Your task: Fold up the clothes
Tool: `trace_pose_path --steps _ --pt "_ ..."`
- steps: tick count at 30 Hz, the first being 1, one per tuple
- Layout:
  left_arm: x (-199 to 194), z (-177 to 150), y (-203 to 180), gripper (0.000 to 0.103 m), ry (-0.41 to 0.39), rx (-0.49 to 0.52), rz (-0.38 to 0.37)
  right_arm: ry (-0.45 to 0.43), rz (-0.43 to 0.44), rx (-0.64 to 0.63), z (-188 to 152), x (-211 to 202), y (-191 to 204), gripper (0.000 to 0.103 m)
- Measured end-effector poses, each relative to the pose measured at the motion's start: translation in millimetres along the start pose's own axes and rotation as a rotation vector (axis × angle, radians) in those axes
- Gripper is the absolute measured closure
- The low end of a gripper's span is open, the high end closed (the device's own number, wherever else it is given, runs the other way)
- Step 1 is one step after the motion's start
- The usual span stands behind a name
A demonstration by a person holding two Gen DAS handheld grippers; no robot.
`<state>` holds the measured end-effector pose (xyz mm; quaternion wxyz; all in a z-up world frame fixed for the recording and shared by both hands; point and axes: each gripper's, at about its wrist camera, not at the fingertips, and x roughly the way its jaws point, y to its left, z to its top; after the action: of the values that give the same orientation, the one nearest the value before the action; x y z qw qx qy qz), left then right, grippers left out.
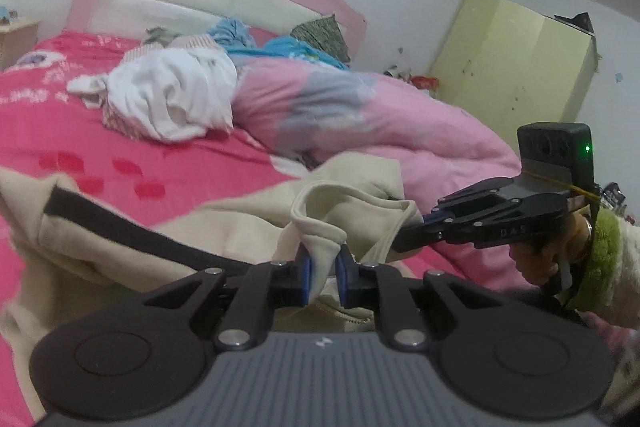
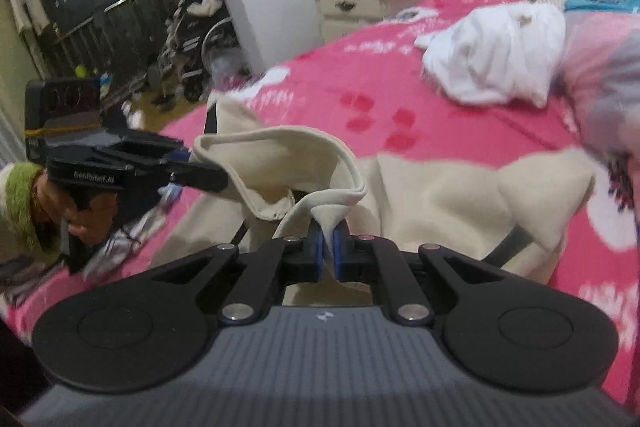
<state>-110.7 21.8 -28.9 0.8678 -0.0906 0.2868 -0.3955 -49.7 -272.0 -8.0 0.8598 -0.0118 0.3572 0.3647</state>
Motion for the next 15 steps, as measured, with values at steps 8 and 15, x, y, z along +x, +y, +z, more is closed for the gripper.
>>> trace_pose_path --steps 8,15 --pt "-13.2 -46.9 -16.6 0.089 0.035 0.025 0.021 0.021 -0.013 0.019 -45.8 1.4 20.4 0.099" --pt "-4.0 -86.2 -17.7 0.063 0.189 0.014 -0.007 0.158 -0.084 -0.15 -67.9 12.2 38.0 0.096"
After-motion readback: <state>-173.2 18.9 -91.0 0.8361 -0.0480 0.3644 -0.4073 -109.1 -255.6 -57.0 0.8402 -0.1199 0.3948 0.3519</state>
